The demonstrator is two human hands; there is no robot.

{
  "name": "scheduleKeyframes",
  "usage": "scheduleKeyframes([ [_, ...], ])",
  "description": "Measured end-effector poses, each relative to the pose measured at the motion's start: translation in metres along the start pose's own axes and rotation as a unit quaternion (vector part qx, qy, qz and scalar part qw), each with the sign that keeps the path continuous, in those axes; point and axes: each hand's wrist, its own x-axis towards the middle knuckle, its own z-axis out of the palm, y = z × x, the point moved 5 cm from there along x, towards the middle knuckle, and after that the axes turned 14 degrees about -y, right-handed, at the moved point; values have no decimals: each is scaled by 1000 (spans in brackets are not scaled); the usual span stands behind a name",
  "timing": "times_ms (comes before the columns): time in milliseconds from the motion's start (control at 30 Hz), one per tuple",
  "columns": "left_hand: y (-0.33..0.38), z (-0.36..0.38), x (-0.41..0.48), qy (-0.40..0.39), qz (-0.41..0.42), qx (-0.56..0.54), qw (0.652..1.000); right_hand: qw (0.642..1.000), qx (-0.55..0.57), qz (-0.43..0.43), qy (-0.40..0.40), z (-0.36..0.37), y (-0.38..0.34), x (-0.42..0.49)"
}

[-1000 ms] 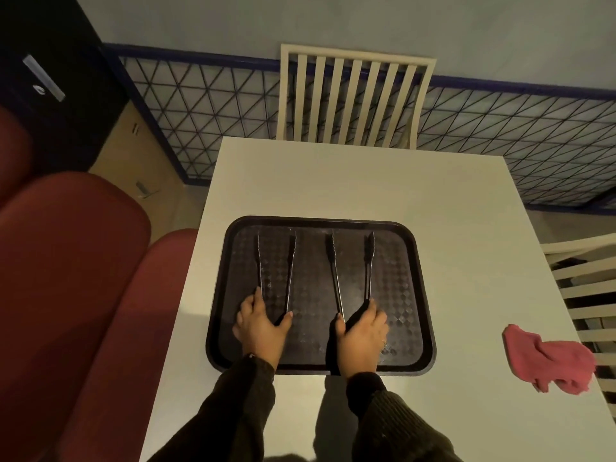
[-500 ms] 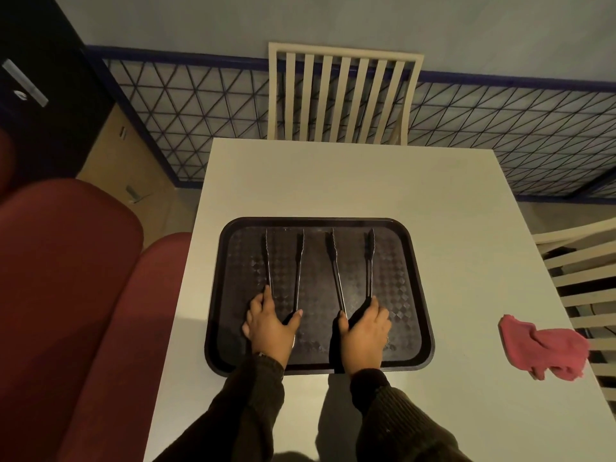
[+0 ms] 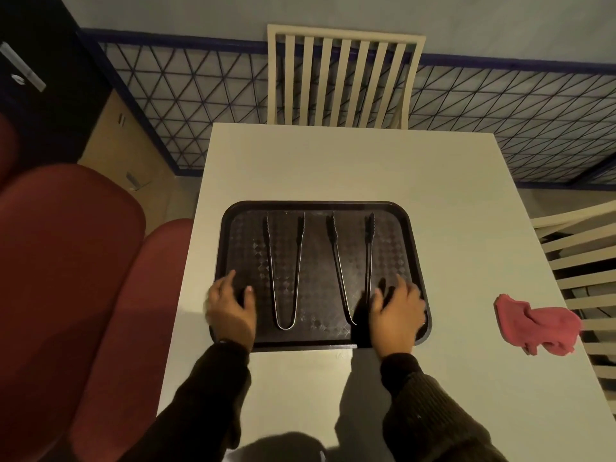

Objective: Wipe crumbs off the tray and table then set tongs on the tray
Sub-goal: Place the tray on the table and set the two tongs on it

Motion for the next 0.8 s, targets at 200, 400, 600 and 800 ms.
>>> scheduleKeyframes([
  [200,-31,-29,-21,-3,-56,-4,998,991,99,85,2,-28,60,5],
  [400,-44,-28,-9,-28,-49,0,998,982,141,94,-78,-22,74,23],
  [600,-36,-31,21,-17,-32,-28,999,979,164,68,-103,-23,55,46],
  [800,-22,-32,69,-31,-37,-59,997,980,161,40,-113,-29,21,83],
])
